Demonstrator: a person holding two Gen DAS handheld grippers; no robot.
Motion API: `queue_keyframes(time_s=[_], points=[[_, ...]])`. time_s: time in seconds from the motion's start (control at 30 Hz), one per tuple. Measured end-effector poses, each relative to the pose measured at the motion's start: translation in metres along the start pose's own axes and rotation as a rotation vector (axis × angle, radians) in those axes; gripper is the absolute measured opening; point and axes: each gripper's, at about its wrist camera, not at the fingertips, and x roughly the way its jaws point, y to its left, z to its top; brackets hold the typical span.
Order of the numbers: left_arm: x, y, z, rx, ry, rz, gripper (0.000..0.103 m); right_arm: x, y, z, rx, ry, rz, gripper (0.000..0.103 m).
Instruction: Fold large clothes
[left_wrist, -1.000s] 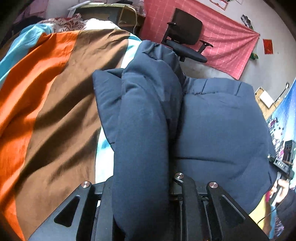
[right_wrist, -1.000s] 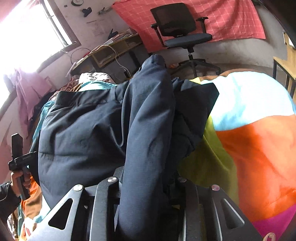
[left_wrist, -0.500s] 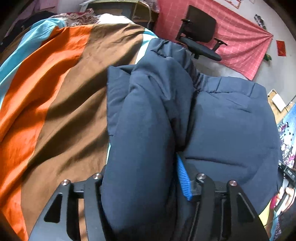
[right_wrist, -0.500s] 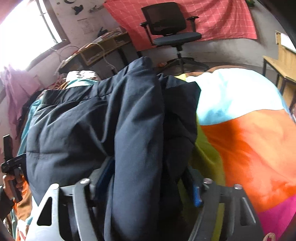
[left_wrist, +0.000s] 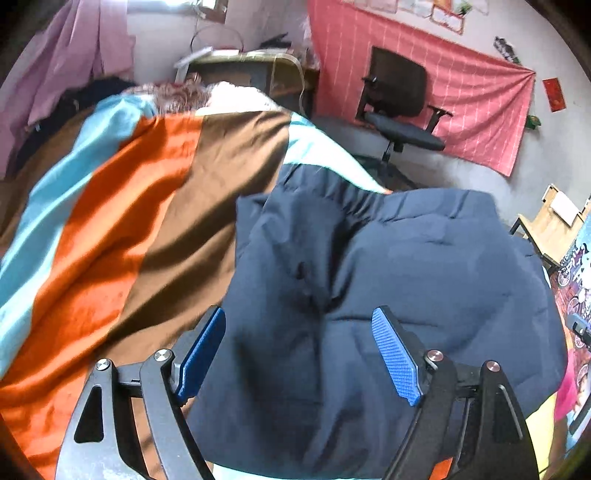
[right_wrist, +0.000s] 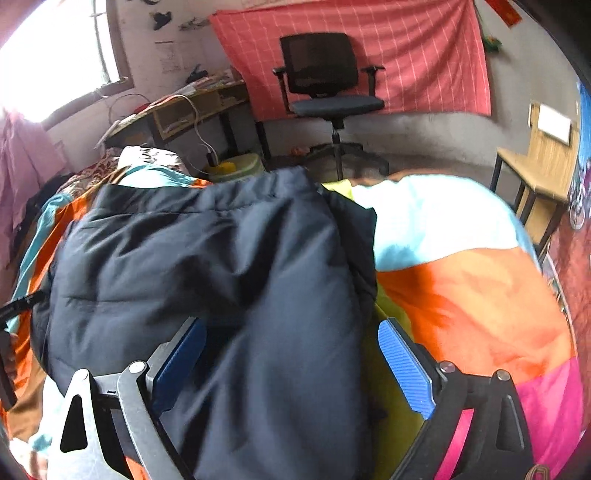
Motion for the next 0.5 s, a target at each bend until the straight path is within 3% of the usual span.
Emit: queue_keyframes(time_s=[0.33, 0.43, 0.5], points=[[-0.054, -0.049, -0.004, 0.116, -0.177, -0.022, 0.085, -0.056, 0.043, -0.001, -0.057, -0.145, -0.029, 0.1], [-0.071, -0.058, -0.009, 0.138, -0.223, -0.032, 0.099, -0.073, 0.052, -0.001, -0.053, -0.182, -0.019, 0.101], [-0.084, -0.064, -0.012, 0.149, -0.263, -0.043, 0.099, -0.084, 0.058, -0.002, -0.049, -0.211, -0.017, 0.101]])
